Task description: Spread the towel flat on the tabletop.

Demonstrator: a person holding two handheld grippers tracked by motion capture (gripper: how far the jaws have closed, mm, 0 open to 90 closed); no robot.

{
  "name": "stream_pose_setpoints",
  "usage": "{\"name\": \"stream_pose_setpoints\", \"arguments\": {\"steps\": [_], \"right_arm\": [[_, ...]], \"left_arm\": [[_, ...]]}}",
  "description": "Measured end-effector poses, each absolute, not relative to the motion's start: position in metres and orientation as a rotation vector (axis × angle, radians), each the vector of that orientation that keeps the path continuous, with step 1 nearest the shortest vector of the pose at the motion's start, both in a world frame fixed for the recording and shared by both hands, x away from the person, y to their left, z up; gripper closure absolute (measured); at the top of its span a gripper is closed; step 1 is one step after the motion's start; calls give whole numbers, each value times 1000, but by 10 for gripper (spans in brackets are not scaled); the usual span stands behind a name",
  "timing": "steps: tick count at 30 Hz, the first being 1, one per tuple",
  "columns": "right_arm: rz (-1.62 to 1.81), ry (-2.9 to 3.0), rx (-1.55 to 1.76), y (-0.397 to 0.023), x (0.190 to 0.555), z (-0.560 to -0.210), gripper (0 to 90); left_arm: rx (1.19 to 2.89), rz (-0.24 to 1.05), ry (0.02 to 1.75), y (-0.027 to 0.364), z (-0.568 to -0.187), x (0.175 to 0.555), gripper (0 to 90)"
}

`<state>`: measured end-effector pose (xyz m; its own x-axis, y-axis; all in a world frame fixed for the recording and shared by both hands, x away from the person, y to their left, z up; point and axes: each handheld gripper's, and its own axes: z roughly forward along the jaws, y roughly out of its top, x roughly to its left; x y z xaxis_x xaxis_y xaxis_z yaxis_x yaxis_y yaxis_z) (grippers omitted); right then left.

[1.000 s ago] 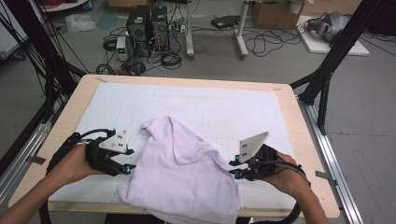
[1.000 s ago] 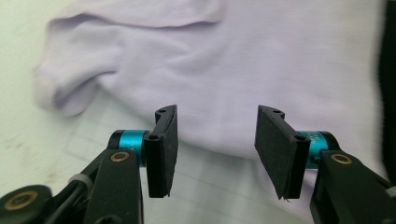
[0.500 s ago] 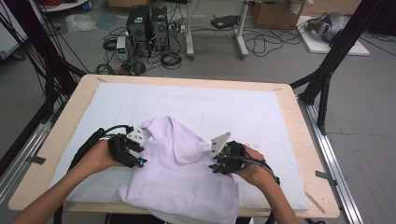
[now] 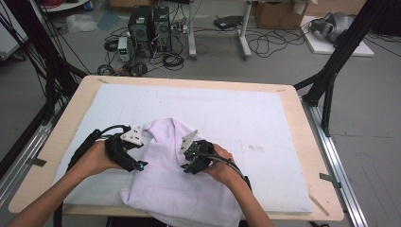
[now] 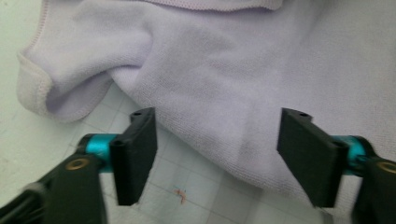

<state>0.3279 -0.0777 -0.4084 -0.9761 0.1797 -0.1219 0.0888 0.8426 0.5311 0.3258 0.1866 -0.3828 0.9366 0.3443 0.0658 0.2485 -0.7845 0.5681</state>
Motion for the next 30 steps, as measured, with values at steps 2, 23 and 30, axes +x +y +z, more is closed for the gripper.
{"name": "stream_pose_setpoints", "arguments": {"steps": [2, 23, 30], "right_arm": [[799, 2861, 230, -75, 329, -410, 439], [813, 2783, 345, -97, 347, -394, 849], [887, 2586, 566, -147, 370, -366, 849]], "left_arm": [[2505, 239, 420, 188, -383, 326, 189], [2473, 245, 445, 191, -380, 329, 106], [2458, 260, 473, 193, -379, 334, 107]]}}
